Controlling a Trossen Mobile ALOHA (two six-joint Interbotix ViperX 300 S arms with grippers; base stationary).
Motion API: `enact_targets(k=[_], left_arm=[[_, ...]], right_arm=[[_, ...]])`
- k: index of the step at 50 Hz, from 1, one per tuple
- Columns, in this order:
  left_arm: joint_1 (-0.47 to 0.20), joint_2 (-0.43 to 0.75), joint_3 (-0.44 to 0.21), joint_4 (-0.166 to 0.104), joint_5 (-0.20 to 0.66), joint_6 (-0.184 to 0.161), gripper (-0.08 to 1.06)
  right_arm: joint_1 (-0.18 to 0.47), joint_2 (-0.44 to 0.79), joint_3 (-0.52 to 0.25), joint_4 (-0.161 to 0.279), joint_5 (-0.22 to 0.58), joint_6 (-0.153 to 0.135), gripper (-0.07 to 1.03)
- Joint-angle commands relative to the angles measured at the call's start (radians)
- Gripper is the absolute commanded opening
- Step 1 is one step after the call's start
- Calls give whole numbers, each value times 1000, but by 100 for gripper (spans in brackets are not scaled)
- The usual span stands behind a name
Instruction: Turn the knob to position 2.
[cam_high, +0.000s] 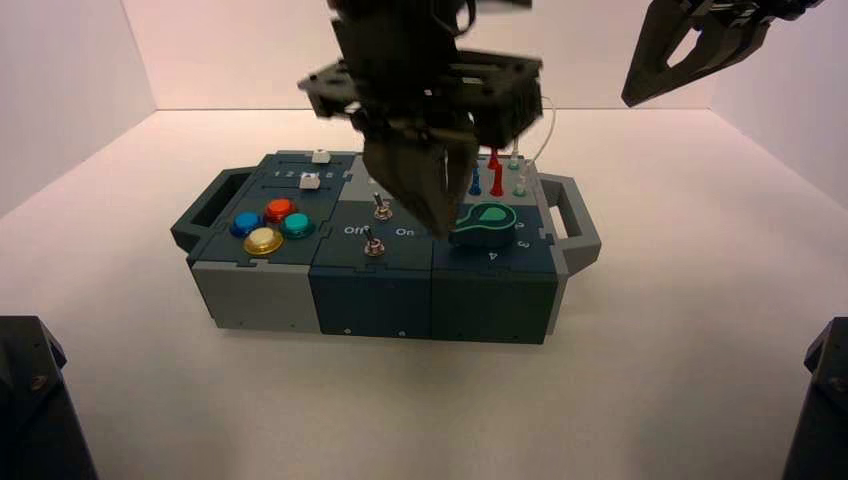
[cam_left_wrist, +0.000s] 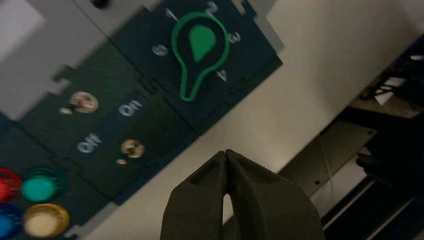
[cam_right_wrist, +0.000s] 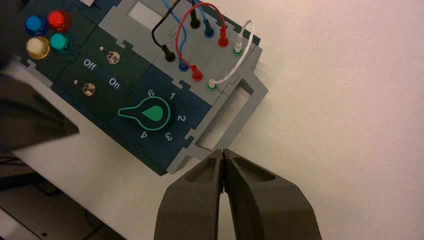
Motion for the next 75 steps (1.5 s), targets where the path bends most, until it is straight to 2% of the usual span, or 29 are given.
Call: enact_targets(k=[1,19,26,51,75], left_arm=[[-5,5,-26,-21,-6,-6,-3],[-5,29,-48,-23,-38,-9,-3],[-5,75,-63,-18,-46,-9,-3],[44,101,-83,9,-51,0,-3],[52,132,-91,11,-64,12,-3]], right_arm=[[3,-2,-34,3,-8,-2,-2],[3,-11,-32,3,-9,-2,-2],[3,-26,-29,3,-12,-2,-2],[3,-38,-28,3,-14,-3,-2],[2,-38,-28,2,-15,-3,-2]])
